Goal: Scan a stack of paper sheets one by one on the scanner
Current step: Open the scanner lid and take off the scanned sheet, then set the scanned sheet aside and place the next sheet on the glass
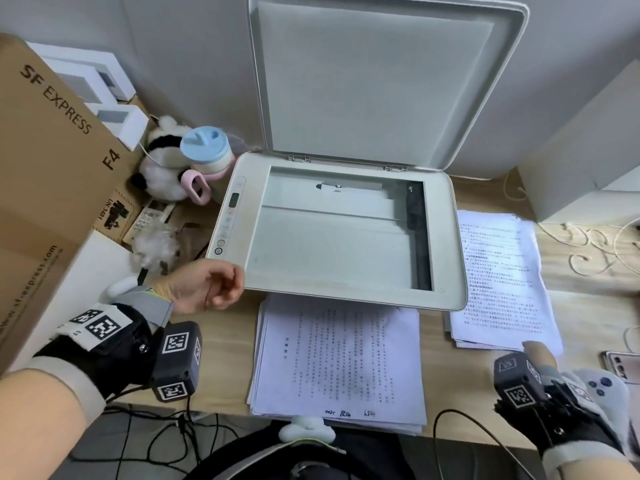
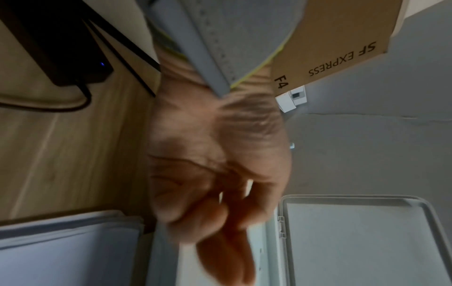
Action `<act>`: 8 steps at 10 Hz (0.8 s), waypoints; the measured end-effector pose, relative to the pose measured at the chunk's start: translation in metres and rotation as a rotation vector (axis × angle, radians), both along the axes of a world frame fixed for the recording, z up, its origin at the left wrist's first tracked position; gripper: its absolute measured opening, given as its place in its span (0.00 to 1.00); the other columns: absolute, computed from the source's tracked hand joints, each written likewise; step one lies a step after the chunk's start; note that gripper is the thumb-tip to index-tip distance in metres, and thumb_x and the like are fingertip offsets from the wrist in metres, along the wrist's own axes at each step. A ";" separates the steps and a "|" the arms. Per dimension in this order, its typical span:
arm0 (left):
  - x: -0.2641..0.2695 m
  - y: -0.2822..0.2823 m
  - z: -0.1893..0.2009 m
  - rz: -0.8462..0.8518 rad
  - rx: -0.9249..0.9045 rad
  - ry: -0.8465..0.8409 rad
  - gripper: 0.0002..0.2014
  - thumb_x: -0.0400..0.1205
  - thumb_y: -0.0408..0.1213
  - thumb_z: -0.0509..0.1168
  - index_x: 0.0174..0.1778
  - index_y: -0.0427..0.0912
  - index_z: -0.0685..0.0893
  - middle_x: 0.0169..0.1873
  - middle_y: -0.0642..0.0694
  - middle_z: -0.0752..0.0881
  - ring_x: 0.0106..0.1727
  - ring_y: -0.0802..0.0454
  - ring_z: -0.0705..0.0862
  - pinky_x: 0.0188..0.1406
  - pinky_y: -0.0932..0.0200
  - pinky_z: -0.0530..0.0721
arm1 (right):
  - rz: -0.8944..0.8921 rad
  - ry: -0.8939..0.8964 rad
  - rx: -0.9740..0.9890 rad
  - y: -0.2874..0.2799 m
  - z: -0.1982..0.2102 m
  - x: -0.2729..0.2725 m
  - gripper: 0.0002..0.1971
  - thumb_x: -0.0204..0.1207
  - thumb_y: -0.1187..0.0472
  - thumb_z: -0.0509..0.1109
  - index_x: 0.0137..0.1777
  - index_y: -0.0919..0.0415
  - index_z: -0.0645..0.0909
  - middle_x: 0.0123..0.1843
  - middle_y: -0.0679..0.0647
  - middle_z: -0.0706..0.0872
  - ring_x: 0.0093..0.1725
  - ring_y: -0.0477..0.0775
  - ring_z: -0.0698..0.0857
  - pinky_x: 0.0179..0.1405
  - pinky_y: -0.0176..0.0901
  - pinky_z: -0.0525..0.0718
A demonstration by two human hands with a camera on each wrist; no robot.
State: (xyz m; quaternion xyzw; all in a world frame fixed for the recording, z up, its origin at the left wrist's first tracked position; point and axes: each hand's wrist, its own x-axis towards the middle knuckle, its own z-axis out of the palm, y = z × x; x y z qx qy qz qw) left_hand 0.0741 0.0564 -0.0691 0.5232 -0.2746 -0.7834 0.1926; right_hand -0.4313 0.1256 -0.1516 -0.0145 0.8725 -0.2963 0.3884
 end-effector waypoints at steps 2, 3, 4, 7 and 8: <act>-0.005 0.029 -0.040 -0.412 0.258 -0.228 0.09 0.83 0.31 0.52 0.41 0.39 0.77 0.26 0.47 0.73 0.15 0.61 0.61 0.09 0.72 0.55 | -0.050 -0.340 -0.127 0.016 -0.020 0.049 0.13 0.85 0.60 0.52 0.40 0.59 0.72 0.44 0.57 0.85 0.38 0.51 0.77 0.36 0.42 0.75; -0.011 0.043 -0.067 -0.371 0.244 -0.488 0.08 0.85 0.33 0.53 0.46 0.39 0.78 0.30 0.46 0.76 0.20 0.58 0.69 0.10 0.70 0.59 | 0.201 -0.358 -0.036 0.021 -0.025 0.076 0.11 0.82 0.61 0.57 0.39 0.58 0.77 0.29 0.51 0.86 0.37 0.51 0.77 0.35 0.41 0.71; -0.017 0.053 -0.089 -0.238 0.244 -0.592 0.08 0.86 0.36 0.55 0.50 0.39 0.78 0.38 0.44 0.81 0.33 0.52 0.78 0.25 0.65 0.73 | 0.409 -0.215 0.025 0.023 -0.029 0.098 0.10 0.79 0.65 0.61 0.37 0.58 0.77 0.42 0.58 0.81 0.41 0.56 0.77 0.41 0.43 0.74; -0.036 0.063 -0.106 -0.031 0.252 -0.581 0.14 0.83 0.34 0.63 0.63 0.35 0.77 0.51 0.40 0.82 0.53 0.45 0.82 0.52 0.57 0.81 | 0.536 -0.180 0.033 0.029 -0.040 0.117 0.08 0.75 0.67 0.61 0.40 0.63 0.81 0.39 0.59 0.78 0.40 0.56 0.74 0.35 0.42 0.71; -0.037 0.064 -0.108 -0.063 0.154 -0.705 0.11 0.78 0.35 0.71 0.54 0.37 0.80 0.52 0.42 0.82 0.46 0.50 0.83 0.41 0.62 0.83 | 0.538 -0.201 0.023 0.030 -0.033 0.122 0.07 0.77 0.67 0.61 0.42 0.64 0.81 0.40 0.59 0.78 0.41 0.56 0.74 0.37 0.43 0.73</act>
